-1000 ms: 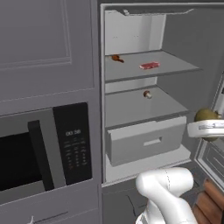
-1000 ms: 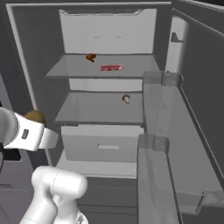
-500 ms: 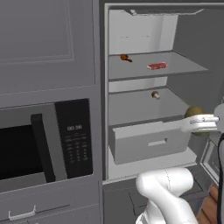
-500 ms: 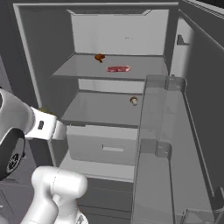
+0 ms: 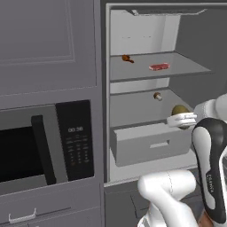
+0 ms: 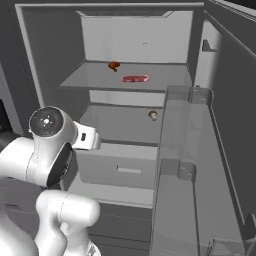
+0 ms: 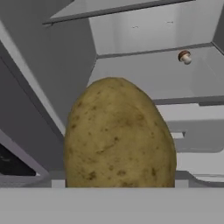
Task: Transport the steak and potato to the fridge. Place the steak on the rack containing meat and place the potato on the rack containing the vegetable, ensuring meats and vegetables are on different racks.
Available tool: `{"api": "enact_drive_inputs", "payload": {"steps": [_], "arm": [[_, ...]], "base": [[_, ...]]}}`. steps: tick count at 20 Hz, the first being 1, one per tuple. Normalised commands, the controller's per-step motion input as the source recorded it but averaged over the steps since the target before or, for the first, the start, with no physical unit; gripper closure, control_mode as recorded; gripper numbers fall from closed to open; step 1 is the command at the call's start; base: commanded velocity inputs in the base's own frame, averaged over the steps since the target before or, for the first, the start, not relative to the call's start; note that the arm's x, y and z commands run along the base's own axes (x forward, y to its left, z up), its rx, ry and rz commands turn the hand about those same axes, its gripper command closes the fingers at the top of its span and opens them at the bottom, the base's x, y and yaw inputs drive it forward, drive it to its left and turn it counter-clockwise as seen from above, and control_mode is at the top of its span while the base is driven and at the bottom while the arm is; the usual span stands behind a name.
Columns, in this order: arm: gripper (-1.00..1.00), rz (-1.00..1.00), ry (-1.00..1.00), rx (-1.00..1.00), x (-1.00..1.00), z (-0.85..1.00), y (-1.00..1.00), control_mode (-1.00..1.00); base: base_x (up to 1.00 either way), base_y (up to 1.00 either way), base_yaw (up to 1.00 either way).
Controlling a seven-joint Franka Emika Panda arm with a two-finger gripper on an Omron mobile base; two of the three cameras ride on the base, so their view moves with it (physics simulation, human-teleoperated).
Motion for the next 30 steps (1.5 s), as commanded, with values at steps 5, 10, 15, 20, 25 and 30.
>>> {"api": "enact_drive_inputs", "payload": {"steps": [5,10,15,20,25,30], "arm": [[1.00,0.00,0.02,0.00,1.00,-0.25,-0.11,-1.00],[1.00,0.00,0.03,0.00,1.00,-0.32,-0.17,-1.00],[1.00,0.00,0.00,0.00,1.00,-0.46,-0.24,-1.00],[1.00,0.00,0.02,0.00,0.98,-0.54,-0.25,-1.00],[1.00,0.00,0.17,0.00,0.79,-0.38,-0.16,-1.00],[1.00,0.02,0.08,0.00,0.48,-0.21,-0.11,-1.00]], "base": [[0.00,0.00,0.00],[0.00,0.00,0.00],[0.00,0.00,0.00],[0.00,0.00,0.00],[0.00,0.00,0.00],[0.00,0.00,0.00]]}}
